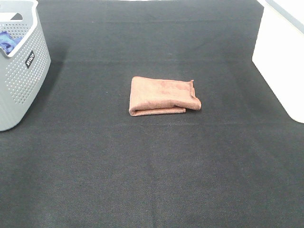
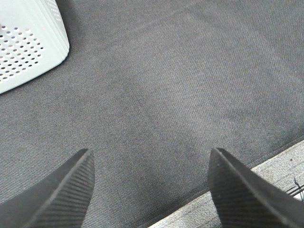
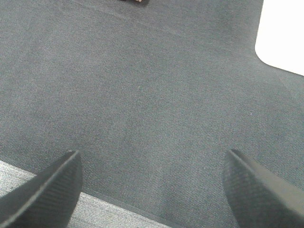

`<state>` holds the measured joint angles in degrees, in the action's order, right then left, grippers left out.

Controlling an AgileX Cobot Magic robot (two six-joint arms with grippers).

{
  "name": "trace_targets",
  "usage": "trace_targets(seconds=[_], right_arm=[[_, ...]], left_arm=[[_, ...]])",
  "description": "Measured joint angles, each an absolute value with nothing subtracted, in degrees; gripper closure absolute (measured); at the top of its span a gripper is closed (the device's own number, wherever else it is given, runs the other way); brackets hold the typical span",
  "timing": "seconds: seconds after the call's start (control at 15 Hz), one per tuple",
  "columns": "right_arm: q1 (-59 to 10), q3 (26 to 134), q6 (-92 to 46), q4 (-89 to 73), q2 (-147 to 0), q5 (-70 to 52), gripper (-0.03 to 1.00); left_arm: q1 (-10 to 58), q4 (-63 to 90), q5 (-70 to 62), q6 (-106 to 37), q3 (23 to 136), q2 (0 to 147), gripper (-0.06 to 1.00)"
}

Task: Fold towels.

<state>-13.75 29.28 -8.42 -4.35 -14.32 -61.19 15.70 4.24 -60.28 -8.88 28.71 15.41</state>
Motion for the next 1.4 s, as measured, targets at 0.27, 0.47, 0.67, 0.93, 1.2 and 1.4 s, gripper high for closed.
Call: trace_targets(seconds=[0.27, 0.47, 0.67, 0.93, 1.2, 1.4], right_arm=[[-13.75, 29.28, -8.37, -4.35, -14.32, -61.19, 0.2], [-13.75, 29.28, -8.37, -4.35, -14.32, -61.19, 0.2], [-13.75, 29.28, -8.37, -4.35, -14.27, -61.19, 0.2], [-4.64, 29.28, -8.37, -4.58, -9.22, -61.13, 0.2], [-2.81, 29.28, -8.37, -4.87, -1.03, -61.13, 0.2], [-2.81, 29.28, -8.37, -4.87, 0.34, -61.13, 0.2]], left_arm=[[15.7, 4.35, -60.28, -8.88, 28.71, 15.41, 0.29], [15.7, 4.35, -60.28, -8.88, 28.71, 15.41, 0.29], [15.7, 4.35, -60.28, -8.88, 28.71, 15.36, 0.29], [7.16, 4.41, -60.33, -8.94, 28.71, 10.14, 0.29], [0.92, 4.41, -60.39, -9.0, 28.71, 0.29, 0.29], [0.8, 4.41, -60.39, -9.0, 28.71, -0.23, 0.29]])
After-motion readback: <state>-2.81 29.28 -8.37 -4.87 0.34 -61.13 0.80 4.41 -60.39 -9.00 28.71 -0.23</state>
